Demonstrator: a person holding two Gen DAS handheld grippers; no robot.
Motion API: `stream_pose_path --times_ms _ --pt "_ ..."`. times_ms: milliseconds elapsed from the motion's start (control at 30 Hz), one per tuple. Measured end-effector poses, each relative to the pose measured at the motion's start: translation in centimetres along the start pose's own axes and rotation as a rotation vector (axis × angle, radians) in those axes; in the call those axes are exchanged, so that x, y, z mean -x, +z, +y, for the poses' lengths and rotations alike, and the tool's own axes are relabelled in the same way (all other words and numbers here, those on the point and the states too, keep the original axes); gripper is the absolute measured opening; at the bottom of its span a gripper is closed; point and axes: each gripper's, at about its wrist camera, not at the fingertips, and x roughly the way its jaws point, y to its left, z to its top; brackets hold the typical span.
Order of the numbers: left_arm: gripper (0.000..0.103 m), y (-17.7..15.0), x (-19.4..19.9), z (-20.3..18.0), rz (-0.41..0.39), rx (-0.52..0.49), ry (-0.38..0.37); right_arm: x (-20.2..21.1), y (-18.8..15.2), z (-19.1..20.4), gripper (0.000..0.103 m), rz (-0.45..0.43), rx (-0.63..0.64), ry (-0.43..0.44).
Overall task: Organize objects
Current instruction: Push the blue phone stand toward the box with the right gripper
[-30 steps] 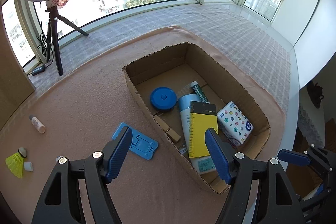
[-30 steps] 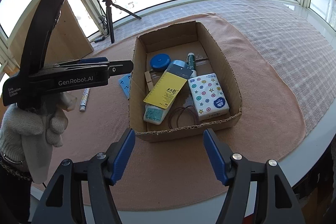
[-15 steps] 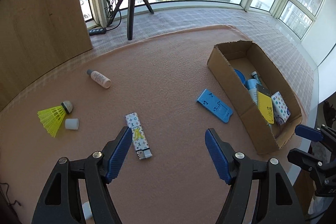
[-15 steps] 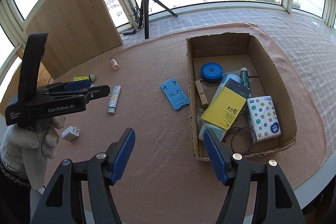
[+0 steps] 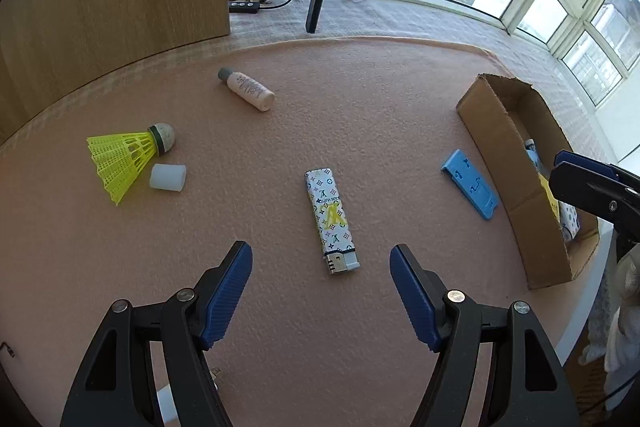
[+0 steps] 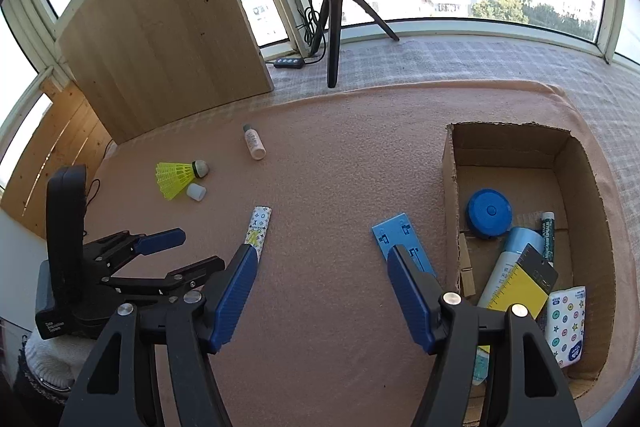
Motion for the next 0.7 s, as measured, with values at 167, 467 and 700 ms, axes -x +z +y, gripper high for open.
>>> stream_pose_path --times_ms 167,467,700 --pt "0.072 0.6 -2.2 -0.6 0.02 0.01 0.005 -2.2 1.3 -0.6 0.064 0.041 -0.035 0.026" --pt "0.056 1.5 -6.2 -1.4 0.064 0.026 0.04 -4.0 2.9 -2.4 0.064 0.077 -0.098 0.048" --pt "0.025 1.5 -6.3 0.4 0.035 0.098 0.044 -6.4 5.3 -1.2 0.064 0.09 -0.04 0.05"
